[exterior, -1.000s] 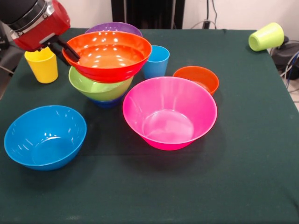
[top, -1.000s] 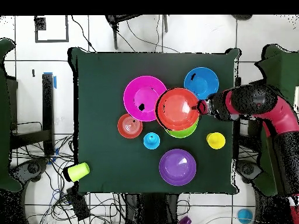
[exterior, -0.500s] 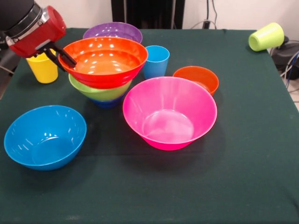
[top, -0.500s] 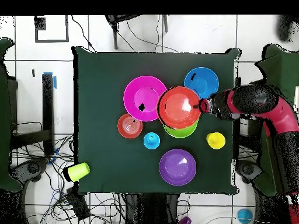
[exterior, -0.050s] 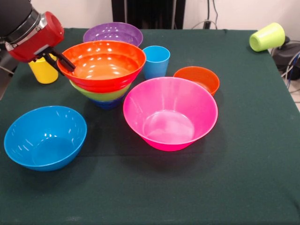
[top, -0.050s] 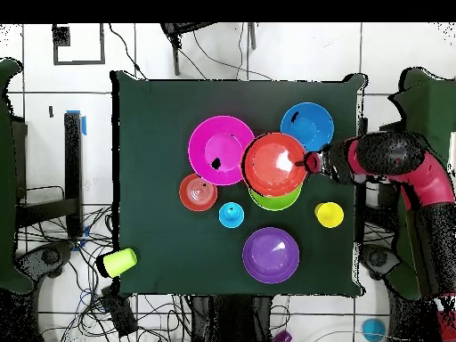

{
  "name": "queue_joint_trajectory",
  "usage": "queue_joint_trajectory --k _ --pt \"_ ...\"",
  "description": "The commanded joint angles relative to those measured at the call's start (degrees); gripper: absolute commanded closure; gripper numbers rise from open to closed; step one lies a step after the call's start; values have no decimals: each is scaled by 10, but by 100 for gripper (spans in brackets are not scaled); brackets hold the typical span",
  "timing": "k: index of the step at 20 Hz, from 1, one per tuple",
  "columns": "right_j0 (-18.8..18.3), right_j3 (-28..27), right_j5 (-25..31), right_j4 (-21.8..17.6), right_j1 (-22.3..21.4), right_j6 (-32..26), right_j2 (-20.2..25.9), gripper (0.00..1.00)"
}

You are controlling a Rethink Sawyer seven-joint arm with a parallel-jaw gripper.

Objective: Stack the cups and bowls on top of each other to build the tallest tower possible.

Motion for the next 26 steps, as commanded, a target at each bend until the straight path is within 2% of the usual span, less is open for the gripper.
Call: queue_joint_trajectory --k 1,12,26 --pt "0 -19 32 -36 2 -172 -10 100" --pt "-2 -15 56 -32 -21 -169 -6 100" --pt "-35 54 3 -46 -26 -160 -6 100"
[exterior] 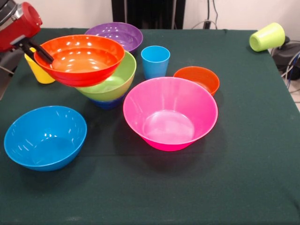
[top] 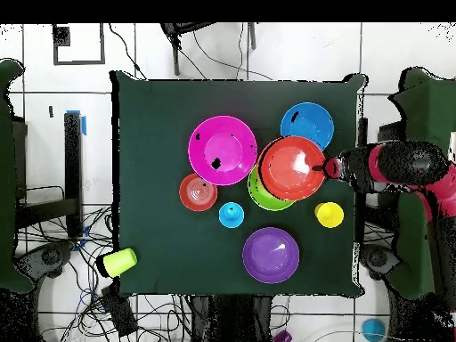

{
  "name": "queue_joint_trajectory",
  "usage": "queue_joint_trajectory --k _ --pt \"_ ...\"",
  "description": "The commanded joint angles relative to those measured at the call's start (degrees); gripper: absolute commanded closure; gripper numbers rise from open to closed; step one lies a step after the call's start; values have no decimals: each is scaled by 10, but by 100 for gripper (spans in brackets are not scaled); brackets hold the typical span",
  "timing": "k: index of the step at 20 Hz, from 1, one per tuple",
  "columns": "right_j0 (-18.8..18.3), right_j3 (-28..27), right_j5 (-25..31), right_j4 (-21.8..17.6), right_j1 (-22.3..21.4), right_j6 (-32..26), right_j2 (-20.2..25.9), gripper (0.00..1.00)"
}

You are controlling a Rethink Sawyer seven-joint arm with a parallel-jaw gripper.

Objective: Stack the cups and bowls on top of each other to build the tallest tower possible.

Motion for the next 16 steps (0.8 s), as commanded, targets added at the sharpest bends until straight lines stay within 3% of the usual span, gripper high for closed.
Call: queue_joint_trajectory --k 1,16 --pt "-4 52 -4 -43 -6 -158 -6 100" --pt "-25 113 -55 -57 -5 -124 2 100"
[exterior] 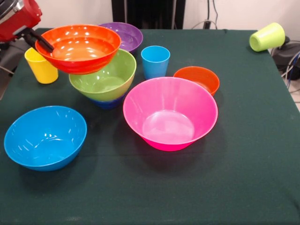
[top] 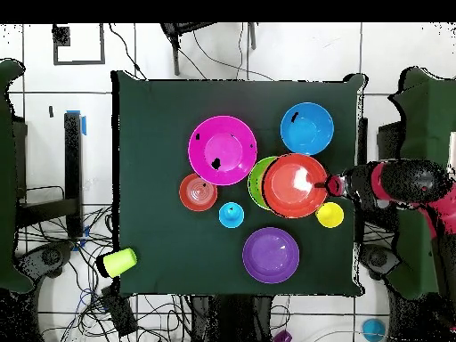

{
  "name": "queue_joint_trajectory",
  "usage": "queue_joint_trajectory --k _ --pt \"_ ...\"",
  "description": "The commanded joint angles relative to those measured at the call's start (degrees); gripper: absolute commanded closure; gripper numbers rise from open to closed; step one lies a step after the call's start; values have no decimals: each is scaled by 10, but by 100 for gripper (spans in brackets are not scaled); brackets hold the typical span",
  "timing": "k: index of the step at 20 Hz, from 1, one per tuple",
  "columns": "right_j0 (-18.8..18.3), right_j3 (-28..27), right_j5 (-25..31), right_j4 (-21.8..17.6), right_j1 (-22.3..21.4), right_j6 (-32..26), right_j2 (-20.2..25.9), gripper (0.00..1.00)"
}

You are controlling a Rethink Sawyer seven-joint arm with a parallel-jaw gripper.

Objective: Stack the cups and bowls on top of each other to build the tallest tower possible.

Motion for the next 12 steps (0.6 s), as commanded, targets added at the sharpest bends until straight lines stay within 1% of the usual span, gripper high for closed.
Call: queue_joint_trajectory --k 1,4,6,9,12 --pt "12 61 -57 -45 4 -119 3 100" --pt "12 75 -65 -44 -8 -102 8 100" --pt "14 74 -66 -41 -8 -98 8 100" --pt "17 63 -66 -37 1 -98 6 100" --pt "21 40 -56 -33 17 -111 2 100"
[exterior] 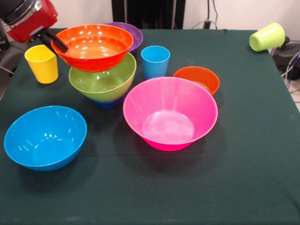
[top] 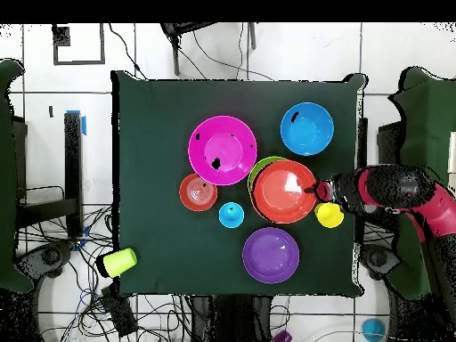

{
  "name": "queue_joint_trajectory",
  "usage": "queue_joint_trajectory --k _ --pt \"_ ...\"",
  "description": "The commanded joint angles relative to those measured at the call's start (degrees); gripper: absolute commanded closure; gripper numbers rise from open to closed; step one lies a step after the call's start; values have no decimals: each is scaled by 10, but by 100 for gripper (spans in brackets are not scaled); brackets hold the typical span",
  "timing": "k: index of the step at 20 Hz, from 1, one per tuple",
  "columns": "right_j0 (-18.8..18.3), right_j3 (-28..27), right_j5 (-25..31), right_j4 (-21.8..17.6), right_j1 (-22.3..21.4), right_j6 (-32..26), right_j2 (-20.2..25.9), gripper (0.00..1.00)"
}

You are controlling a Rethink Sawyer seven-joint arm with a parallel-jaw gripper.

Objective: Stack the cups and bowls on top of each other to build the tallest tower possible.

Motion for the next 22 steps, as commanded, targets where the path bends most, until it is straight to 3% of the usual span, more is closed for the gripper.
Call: queue_joint_trajectory --k 1,22 --pt "23 -3 -23 -28 18 -113 1 100" --pt "40 -32 -5 -17 17 -109 4 100"
